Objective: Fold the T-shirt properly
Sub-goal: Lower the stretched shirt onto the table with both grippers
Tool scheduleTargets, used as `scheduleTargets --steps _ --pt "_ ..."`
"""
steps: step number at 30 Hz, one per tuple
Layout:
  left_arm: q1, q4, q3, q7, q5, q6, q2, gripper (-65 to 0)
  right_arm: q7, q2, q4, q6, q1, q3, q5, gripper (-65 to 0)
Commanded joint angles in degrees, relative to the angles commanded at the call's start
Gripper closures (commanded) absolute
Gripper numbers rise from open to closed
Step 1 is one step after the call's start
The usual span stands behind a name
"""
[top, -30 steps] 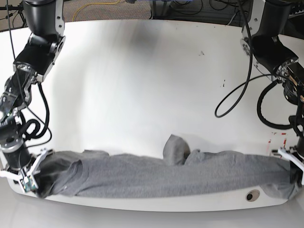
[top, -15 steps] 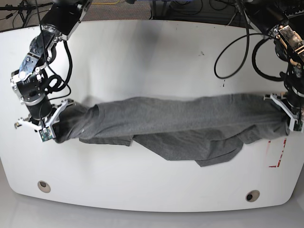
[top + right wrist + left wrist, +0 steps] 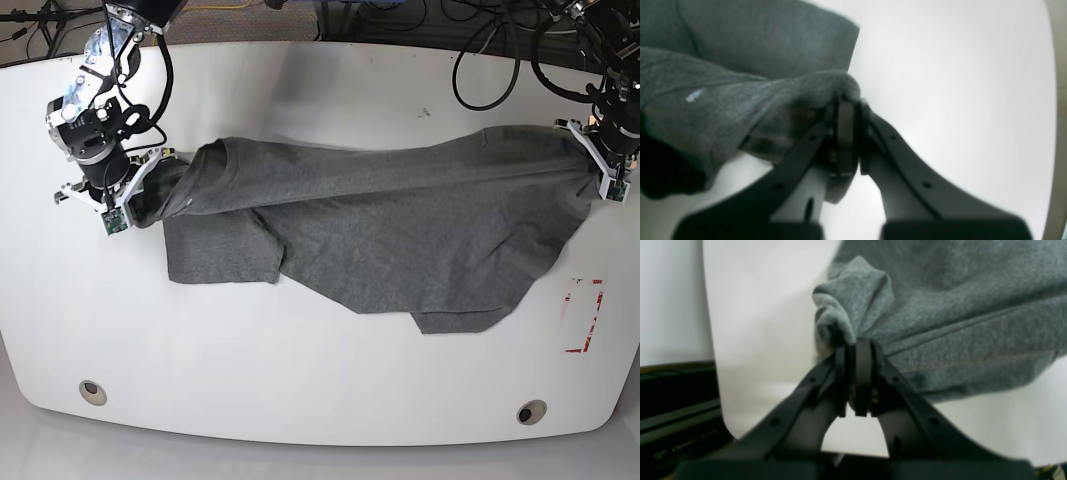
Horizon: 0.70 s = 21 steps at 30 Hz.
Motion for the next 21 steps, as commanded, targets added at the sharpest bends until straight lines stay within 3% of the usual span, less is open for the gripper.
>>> scheduleTargets --steps 18,21 --pt "7.21 -0.18 0.26 0.09 0.35 0.0 -0.35 0.0 0.0 -2.2 0.0 0.0 -5.54 0.09 -0.18 -0.2" --pt "7.56 -0.18 0.26 0.18 0.35 0.0 -0.26 -7.8 0.0 -2.2 0.0 0.0 -5.89 0.0 -0.09 -0.2"
